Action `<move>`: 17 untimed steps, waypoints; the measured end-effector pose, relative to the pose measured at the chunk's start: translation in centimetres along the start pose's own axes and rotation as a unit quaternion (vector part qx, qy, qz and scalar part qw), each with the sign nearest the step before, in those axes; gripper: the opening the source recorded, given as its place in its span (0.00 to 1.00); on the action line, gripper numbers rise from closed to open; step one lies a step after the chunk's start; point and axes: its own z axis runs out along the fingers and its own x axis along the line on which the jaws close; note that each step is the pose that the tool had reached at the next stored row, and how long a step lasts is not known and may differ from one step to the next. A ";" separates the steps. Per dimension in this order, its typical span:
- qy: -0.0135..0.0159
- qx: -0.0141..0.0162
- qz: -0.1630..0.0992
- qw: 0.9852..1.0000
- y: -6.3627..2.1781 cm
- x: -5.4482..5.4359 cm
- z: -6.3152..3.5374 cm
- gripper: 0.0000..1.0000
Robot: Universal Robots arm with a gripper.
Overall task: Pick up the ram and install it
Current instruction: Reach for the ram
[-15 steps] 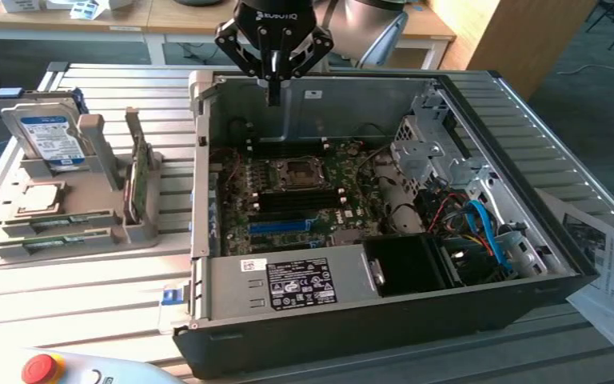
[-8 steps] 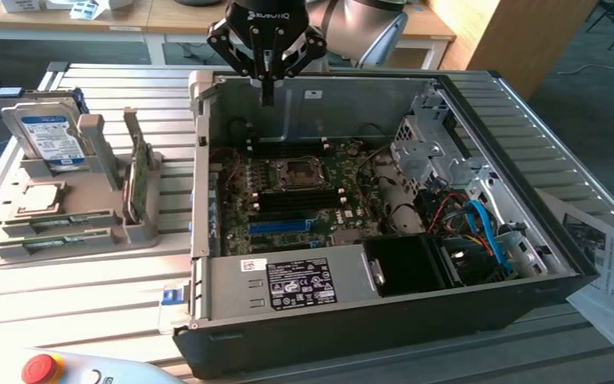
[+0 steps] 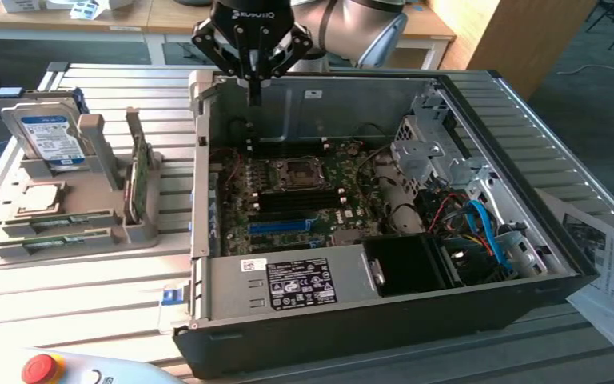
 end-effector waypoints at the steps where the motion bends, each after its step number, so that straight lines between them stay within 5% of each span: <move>1: 0.000 0.000 0.000 1.000 -0.01 0.2 0.00 0.10; 17: 0.000 0.000 0.000 1.000 -0.24 3.7 -0.08 0.10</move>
